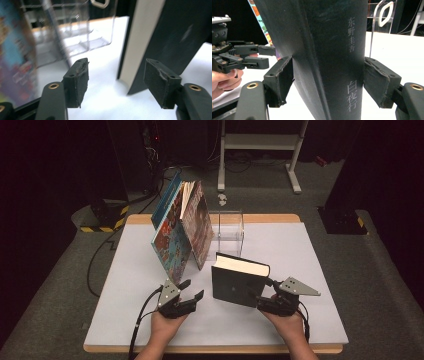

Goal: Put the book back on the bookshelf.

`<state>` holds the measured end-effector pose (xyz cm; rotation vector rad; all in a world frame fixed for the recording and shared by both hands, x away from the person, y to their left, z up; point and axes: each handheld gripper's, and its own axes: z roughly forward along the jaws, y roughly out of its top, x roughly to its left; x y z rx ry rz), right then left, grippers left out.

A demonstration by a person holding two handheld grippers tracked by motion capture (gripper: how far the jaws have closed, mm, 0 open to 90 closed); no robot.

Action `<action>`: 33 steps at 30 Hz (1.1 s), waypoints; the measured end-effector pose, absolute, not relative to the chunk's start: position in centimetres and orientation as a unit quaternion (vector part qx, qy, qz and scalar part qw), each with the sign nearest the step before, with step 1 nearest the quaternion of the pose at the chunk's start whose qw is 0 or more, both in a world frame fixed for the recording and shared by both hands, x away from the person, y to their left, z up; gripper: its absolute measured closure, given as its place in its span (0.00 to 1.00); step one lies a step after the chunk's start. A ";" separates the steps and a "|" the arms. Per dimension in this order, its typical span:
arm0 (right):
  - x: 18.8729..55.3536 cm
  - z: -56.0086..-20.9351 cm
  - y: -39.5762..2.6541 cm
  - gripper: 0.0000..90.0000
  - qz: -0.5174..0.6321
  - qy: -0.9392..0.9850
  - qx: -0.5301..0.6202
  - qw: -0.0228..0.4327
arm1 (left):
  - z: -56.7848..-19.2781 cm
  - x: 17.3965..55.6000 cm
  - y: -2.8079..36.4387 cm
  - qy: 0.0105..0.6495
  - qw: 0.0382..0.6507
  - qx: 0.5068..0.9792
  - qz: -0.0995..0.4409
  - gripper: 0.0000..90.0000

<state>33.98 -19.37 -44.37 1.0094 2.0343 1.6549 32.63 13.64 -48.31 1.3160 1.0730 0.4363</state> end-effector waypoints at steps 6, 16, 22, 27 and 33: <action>34.1 -44.6 -19.3 0.30 0.581 0.719 0.342 0.169 | -49.3 32.4 16.8 0.501 0.606 0.579 0.214 0.36; 34.6 -44.3 -19.2 0.26 0.571 0.732 0.330 0.173 | -50.8 32.6 21.3 0.549 0.552 0.574 0.253 0.35; 35.4 -42.7 -18.9 0.23 0.583 0.733 0.309 0.163 | -50.9 32.7 21.9 0.568 0.562 0.548 0.248 0.32; 35.9 -41.6 -18.2 0.25 0.582 0.740 0.300 0.155 | -50.9 32.7 21.8 0.568 0.559 0.550 0.249 0.32; 35.9 -41.3 -18.0 0.33 0.587 0.744 0.277 0.161 | -51.0 32.8 21.6 0.566 0.553 0.557 0.253 0.32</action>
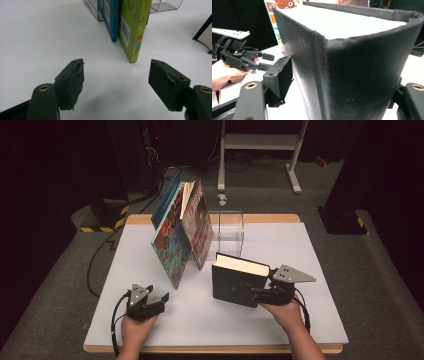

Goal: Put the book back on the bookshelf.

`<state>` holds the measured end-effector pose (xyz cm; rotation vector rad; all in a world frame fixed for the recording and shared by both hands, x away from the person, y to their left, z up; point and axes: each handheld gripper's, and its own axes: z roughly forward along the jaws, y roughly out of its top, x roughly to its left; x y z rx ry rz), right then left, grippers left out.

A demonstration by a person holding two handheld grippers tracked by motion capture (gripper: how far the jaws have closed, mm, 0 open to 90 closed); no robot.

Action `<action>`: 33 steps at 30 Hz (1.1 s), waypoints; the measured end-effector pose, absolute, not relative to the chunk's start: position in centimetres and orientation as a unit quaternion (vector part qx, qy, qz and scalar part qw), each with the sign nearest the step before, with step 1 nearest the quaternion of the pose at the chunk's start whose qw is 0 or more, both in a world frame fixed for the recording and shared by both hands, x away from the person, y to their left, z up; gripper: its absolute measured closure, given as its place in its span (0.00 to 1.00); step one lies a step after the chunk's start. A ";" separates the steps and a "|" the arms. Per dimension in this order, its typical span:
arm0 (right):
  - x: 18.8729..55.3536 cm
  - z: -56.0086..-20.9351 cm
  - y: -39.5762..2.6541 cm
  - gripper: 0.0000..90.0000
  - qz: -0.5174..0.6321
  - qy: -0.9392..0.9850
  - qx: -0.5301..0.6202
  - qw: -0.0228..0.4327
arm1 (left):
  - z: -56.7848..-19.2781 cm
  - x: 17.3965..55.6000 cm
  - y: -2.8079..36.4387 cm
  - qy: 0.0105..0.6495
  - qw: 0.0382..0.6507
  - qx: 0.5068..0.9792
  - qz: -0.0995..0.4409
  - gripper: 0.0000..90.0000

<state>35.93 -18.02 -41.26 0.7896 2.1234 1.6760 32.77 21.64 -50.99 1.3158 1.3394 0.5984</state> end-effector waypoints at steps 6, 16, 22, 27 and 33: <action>35.2 -41.5 -18.4 0.57 0.600 0.748 0.235 0.158 | -51.0 32.8 21.7 0.568 0.550 0.558 0.252 0.32; 34.1 -41.0 -17.5 0.60 0.599 0.739 0.245 0.189 | -51.0 32.8 21.7 0.569 0.554 0.554 0.249 0.32; 34.8 -40.3 -19.2 0.60 0.604 0.699 0.304 0.233 | -51.0 32.8 21.7 0.569 0.556 0.553 0.248 0.32; 35.5 -40.7 -20.5 0.60 0.584 0.691 0.335 0.263 | -51.0 32.8 21.7 0.569 0.558 0.552 0.247 0.32; 35.5 -41.5 -21.0 0.59 0.583 0.683 0.348 0.270 | -51.0 32.8 21.7 0.569 0.556 0.553 0.247 0.32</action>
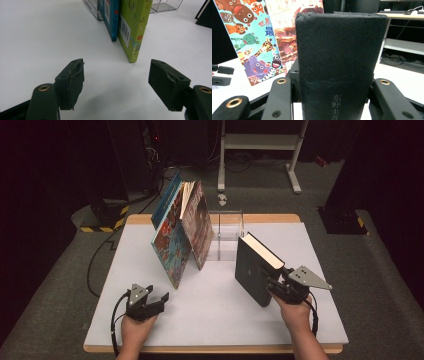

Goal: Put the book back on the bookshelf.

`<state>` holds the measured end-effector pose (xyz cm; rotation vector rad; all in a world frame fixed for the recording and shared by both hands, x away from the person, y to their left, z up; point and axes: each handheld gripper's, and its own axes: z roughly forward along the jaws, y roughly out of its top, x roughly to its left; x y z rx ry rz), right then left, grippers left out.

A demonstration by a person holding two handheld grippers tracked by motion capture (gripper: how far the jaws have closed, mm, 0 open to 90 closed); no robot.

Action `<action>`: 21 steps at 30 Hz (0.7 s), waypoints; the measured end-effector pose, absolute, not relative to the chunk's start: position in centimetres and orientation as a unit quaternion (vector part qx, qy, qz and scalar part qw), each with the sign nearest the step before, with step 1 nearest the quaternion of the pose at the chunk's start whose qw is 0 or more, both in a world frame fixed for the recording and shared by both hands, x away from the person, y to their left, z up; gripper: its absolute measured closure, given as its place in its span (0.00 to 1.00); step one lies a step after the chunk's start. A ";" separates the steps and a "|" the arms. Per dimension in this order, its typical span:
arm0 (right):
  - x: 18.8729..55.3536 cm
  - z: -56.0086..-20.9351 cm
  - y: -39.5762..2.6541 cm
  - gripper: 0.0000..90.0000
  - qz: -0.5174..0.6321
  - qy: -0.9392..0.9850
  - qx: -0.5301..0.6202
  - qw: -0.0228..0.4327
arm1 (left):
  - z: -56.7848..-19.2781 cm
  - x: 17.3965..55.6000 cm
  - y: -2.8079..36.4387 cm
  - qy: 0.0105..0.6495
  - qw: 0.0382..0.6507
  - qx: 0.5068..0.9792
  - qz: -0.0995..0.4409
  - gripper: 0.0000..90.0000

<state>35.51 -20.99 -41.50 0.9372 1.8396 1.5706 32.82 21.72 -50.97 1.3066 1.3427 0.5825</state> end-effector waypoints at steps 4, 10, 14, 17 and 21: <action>35.0 -42.0 -21.2 0.58 0.587 0.681 0.342 0.275 | -51.0 32.8 21.7 0.568 0.553 0.556 0.248 0.32; 34.6 -42.1 -21.2 0.57 0.585 0.684 0.340 0.274 | -51.0 32.8 21.7 0.568 0.554 0.555 0.250 0.32; 34.7 -42.0 -21.3 0.54 0.581 0.686 0.355 0.259 | -51.0 32.8 21.7 0.567 0.555 0.554 0.250 0.32; 34.8 -41.6 -21.3 0.54 0.571 0.693 0.360 0.255 | -51.0 32.8 21.7 0.567 0.555 0.555 0.250 0.32; 34.9 -41.4 -21.3 0.54 0.566 0.695 0.367 0.250 | -51.0 32.7 21.6 0.566 0.556 0.555 0.250 0.33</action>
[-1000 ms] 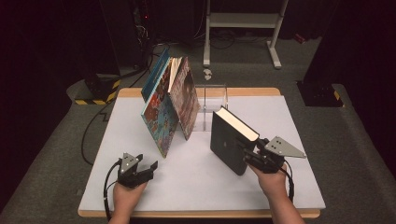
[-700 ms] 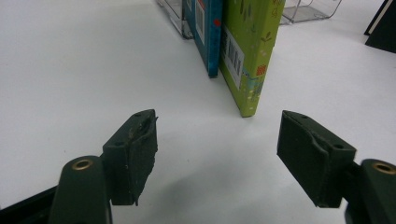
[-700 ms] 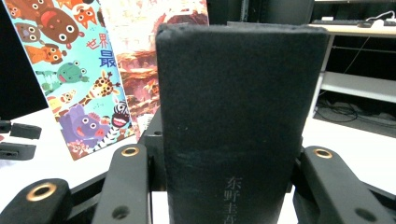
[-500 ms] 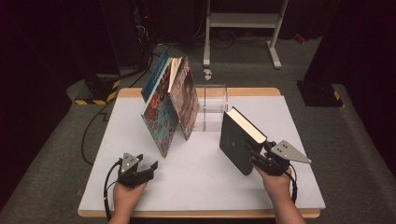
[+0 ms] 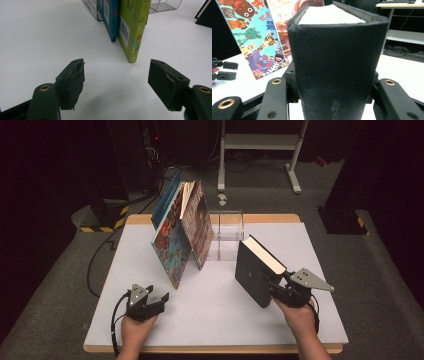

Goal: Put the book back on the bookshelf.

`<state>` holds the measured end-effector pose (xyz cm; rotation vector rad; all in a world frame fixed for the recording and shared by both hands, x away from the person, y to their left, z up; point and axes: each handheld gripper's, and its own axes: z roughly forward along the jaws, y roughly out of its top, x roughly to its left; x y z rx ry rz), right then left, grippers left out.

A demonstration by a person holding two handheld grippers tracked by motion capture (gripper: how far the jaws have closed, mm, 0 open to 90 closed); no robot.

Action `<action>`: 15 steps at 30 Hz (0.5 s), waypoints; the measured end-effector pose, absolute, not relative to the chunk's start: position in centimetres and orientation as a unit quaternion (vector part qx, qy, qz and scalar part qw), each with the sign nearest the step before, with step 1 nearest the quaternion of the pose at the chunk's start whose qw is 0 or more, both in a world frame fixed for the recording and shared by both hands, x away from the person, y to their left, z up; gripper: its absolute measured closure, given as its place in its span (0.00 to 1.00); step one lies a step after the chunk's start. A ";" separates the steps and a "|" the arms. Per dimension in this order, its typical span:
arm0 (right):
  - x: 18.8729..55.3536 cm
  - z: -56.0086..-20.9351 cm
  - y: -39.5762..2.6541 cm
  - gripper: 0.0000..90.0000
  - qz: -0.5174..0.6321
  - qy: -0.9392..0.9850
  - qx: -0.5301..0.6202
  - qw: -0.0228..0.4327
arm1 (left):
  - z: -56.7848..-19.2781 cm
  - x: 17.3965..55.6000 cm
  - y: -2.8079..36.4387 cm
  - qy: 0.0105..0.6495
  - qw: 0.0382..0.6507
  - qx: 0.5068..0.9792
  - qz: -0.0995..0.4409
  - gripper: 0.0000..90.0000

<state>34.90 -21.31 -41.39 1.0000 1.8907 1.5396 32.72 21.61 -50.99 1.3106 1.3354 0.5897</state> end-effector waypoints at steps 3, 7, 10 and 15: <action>35.1 -41.3 -21.4 0.54 0.568 0.696 0.366 0.241 | -51.0 32.7 21.7 0.565 0.552 0.560 0.250 0.33; 35.3 -41.0 -21.4 0.52 0.577 0.688 0.368 0.240 | -51.0 32.8 21.6 0.566 0.555 0.557 0.249 0.33; 35.5 -40.9 -21.3 0.46 0.579 0.684 0.375 0.240 | -51.0 32.8 21.6 0.566 0.555 0.556 0.249 0.33; 35.8 -40.6 -21.0 0.42 0.584 0.681 0.375 0.236 | -51.0 32.8 21.6 0.565 0.554 0.558 0.248 0.33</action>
